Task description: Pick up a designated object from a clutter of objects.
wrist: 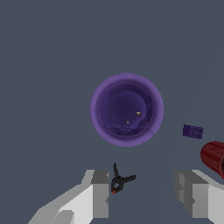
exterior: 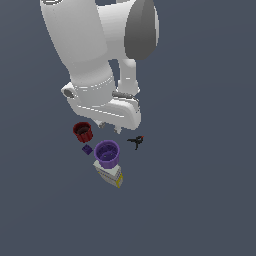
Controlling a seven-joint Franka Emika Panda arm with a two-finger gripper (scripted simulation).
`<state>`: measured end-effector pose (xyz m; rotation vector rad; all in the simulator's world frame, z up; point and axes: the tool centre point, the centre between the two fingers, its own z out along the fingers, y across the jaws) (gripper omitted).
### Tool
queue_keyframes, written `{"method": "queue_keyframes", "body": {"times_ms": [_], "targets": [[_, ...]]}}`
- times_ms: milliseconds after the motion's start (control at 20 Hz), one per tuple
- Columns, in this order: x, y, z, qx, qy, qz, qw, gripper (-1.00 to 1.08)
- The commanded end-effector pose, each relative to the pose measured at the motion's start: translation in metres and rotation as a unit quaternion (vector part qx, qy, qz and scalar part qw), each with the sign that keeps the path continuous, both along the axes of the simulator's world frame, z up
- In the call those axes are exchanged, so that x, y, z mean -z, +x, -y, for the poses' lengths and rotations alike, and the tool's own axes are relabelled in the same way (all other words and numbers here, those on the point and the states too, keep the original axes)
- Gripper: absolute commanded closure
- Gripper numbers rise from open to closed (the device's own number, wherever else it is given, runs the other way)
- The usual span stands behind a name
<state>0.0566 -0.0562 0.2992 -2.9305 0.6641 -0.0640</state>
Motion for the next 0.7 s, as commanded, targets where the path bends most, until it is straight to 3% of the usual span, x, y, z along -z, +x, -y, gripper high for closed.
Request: {"method": "queue_keyframes", "body": {"times_ms": [0, 350, 650], "targets": [[0.009, 0.009, 0.013, 0.045, 0.012, 0.000, 0.9989, -0.20], [0.025, 0.022, 0.036, 0.121, 0.031, 0.000, 0.9922, -0.20], [0.028, 0.024, 0.041, 0.133, 0.033, -0.001, 0.9905, -0.20]]}}
